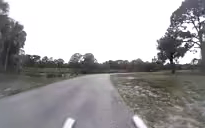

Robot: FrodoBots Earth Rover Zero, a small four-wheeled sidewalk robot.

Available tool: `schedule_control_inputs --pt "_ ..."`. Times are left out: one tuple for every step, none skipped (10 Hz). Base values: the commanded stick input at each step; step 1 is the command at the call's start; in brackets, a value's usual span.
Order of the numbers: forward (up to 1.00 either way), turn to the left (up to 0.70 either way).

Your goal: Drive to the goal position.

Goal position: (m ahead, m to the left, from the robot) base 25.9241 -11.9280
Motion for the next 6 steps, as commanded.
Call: schedule_control_inputs --pt "0.85 0.00" --pt "0.85 0.00" --pt "0.85 0.34" --pt "0.85 0.10" --pt "0.85 0.00" --pt "0.85 0.00"
